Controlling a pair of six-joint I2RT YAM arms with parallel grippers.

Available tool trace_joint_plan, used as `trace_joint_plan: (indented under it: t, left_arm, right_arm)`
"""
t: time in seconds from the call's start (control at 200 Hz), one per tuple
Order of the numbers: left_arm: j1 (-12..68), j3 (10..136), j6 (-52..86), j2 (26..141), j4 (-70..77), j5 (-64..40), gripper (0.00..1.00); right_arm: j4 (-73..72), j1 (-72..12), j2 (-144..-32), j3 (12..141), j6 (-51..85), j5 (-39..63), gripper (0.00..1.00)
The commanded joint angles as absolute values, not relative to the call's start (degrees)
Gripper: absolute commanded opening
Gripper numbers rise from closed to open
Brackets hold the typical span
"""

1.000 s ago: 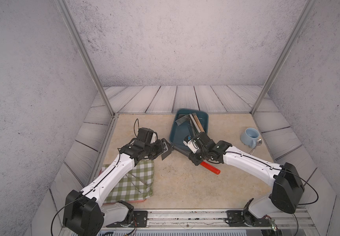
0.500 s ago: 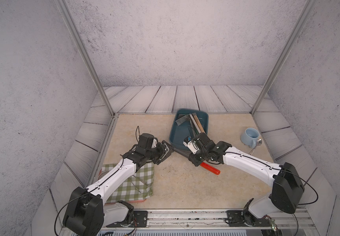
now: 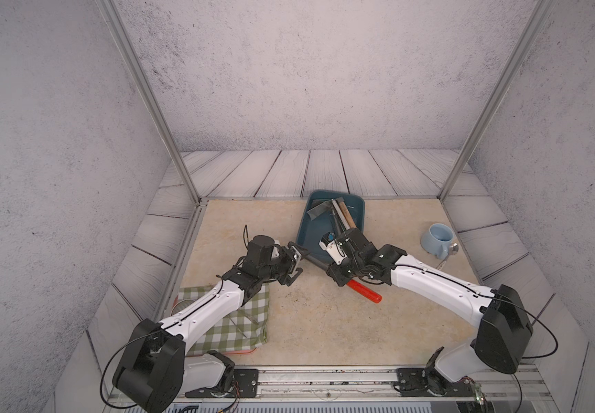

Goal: Put the small hoe into the storage box
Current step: Pick up the hoe from the center of the board.

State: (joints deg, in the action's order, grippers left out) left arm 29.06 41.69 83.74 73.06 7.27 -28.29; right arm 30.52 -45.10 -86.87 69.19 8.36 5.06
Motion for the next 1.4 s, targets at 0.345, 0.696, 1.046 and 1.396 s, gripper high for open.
trace_joint_plan:
  t: [0.345,0.696,1.046,1.396]
  left_arm:
    - [29.5,41.9,88.1,80.6,18.0,-28.4,0.81]
    - [29.6,44.2,88.2,83.3,19.8,-27.3,0.7]
    - [30.2,45.5,88.5,85.3,21.2,-27.2,0.52]
    - [30.9,45.2,89.2,85.0,22.2,-27.1,0.66]
  right_arm:
    - [27.5,-45.8,-81.3,72.2,9.4,7.2,0.0]
    - [26.2,-46.0,-79.4,71.2,10.2,8.4,0.0]
    - [23.8,-46.1,-80.0,70.7,10.8,9.0,0.0]
    - [22.7,-46.3,-80.0,71.0,11.3,8.9,0.0]
